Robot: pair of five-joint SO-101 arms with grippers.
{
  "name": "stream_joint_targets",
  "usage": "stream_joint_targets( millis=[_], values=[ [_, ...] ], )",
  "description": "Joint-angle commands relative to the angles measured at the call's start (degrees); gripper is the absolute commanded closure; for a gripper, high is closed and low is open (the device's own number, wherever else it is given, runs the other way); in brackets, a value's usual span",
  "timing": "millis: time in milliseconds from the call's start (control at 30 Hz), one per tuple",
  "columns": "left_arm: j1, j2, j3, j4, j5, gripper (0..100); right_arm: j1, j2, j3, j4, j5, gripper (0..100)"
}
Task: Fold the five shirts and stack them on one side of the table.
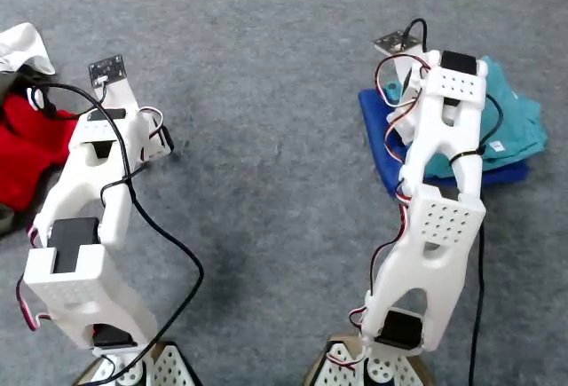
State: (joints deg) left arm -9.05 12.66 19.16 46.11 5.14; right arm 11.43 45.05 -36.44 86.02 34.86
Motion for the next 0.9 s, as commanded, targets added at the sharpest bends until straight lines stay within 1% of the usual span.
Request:
stream_joint_targets(
  millis=[0,233,400,667,867],
  values=[
    [-0.4,-0.3,-2.8,0.1,-0.4,82,0.9,0.0,-0.2,-1.2,0.7,83.6],
    [-0.4,-0.3,-2.8,0.1,-1.9,82,1.1,3.1,-0.8,-1.8,2.1,85.1],
    [-0.4,-0.3,-2.8,0.1,-2.1,82,1.1,3.1,-0.9,-1.9,2.3,97.7],
    [-0.4,-0.3,-2.8,0.2,-2.2,82,2.0,2.9,-1.0,-2.8,2.2,99.7],
    [-0.4,-0.3,-2.8,0.3,-2.2,82,1.7,2.9,-8.6,2.0,1.9,99.6]
  ],
)
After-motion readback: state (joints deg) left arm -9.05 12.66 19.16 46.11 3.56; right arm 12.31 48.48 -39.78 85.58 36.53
